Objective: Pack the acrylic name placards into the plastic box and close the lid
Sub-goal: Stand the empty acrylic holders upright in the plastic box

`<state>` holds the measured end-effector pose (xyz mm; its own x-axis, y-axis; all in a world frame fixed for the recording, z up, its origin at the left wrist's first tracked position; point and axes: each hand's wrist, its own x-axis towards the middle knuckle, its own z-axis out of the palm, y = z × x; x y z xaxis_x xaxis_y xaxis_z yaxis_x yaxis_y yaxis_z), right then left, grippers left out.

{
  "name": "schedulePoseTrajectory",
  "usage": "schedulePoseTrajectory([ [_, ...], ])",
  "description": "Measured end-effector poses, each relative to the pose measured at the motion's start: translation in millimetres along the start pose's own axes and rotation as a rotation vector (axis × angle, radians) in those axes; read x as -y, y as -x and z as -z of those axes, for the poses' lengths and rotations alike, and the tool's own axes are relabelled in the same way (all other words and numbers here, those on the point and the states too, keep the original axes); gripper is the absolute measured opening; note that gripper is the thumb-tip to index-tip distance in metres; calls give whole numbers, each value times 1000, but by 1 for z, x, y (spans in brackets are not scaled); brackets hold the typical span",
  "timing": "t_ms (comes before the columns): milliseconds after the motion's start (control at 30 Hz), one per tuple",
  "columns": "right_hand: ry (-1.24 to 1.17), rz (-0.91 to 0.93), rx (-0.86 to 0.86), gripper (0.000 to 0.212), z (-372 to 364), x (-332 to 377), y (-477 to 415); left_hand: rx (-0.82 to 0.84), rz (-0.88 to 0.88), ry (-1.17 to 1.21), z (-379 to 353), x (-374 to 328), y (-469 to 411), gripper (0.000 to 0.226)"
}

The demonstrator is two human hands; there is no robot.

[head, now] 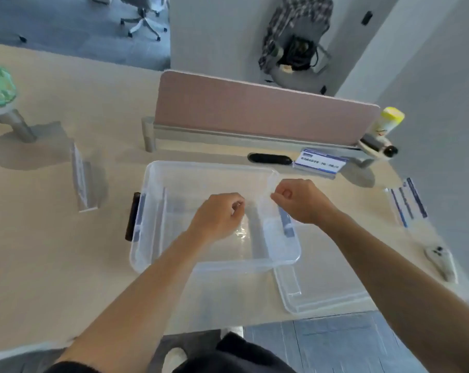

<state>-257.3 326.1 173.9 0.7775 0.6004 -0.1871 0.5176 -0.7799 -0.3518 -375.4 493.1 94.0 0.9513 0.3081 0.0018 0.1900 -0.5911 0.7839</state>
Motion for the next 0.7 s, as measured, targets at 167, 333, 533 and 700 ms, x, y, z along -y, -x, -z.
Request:
schedulePoseTrajectory([
  [167, -1, -161, -162, 20, 35, -82, 65, 207, -117, -68, -48, -63, -23, 26],
  [333, -11, -325, -246, 23, 64, -176, 122, 357, -198, -125, -111, -126, -44, 20],
  [533, -107, -403, -303, 23, 99, -306, 174, 362, -261, -182, -223, -215, -74, 19],
  [700, -222, -400, -377, 17, 129, -397, 186, 380, -264, -187, -301, -283, -92, 18],
])
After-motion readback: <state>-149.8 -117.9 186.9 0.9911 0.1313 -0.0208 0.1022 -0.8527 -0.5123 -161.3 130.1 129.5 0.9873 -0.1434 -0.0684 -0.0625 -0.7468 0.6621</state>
